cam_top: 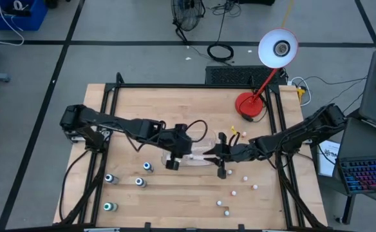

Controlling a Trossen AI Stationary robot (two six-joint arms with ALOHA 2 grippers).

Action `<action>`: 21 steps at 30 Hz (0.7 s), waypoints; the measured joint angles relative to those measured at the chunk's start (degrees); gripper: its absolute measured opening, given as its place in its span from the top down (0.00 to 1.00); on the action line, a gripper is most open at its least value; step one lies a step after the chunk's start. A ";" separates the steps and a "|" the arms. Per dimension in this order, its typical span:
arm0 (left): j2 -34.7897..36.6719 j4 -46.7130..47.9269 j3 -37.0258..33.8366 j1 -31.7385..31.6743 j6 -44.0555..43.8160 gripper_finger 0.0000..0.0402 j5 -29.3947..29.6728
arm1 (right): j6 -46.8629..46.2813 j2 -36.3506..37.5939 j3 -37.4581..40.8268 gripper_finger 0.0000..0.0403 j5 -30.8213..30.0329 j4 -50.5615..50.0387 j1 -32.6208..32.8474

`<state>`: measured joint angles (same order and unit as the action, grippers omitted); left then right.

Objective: Pick & Place food coloring
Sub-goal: Put the small red food coloring bottle into the transparent bin

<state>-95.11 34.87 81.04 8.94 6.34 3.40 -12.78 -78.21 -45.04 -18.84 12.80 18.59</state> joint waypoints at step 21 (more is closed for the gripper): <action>0.80 -1.74 -16.49 -1.61 -12.68 0.82 2.58 | 6.26 8.43 -0.09 0.77 -0.52 1.97 1.03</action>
<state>-94.30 33.13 64.55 7.33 -6.34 5.98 -6.52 -69.78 -45.12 -19.36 14.76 19.62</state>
